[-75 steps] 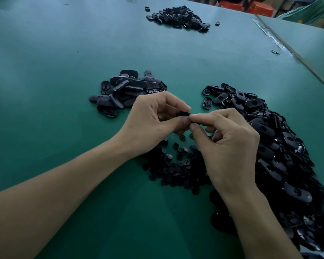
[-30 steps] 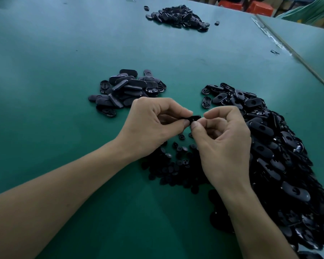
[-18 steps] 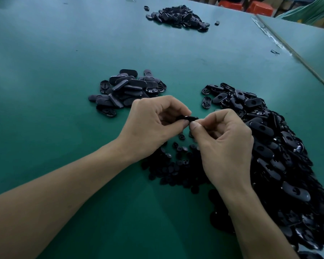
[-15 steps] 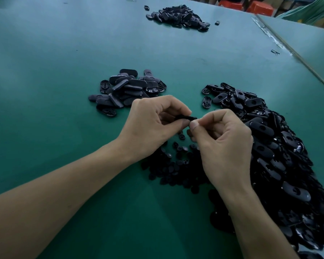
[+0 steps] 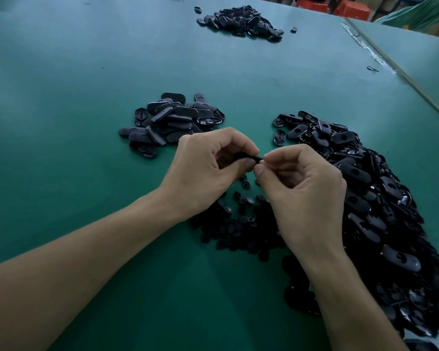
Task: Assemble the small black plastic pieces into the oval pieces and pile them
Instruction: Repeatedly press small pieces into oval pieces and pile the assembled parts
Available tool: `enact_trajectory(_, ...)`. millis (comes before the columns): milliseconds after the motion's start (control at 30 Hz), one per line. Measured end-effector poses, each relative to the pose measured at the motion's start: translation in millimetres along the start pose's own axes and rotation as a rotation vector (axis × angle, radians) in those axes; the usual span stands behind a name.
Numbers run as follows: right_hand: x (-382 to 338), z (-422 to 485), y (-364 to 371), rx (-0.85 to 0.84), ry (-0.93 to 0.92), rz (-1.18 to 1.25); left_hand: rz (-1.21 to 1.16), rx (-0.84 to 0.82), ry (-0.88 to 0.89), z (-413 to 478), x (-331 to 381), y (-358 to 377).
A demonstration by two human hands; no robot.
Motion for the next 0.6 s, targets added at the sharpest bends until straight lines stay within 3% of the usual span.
enact_trajectory(100,2.6,2.4,-2.1,-0.047,-0.008,-0.052,-0.052,-0.016,-0.02,0.8,-1.5,-0.1)
enact_trajectory(367,5.8,6.3,-5.7,-0.106,0.042,0.135,-0.182,-0.094,-0.071,1.7,-0.9,-2.2)
enact_trajectory(600,4.5,8.6,-10.3,-0.129,0.043,0.157,-0.195,-0.096,-0.14,3.6,-1.3,-3.0)
Point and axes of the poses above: each hand's wrist, its own z-axis towards the middle knuckle, its own y-axis out of the palm, x = y × z, the point moved 1 cm from there along z, towards the middle knuckle, and after that the axes turned 8 degrees about -y, right-handed, at the moved point
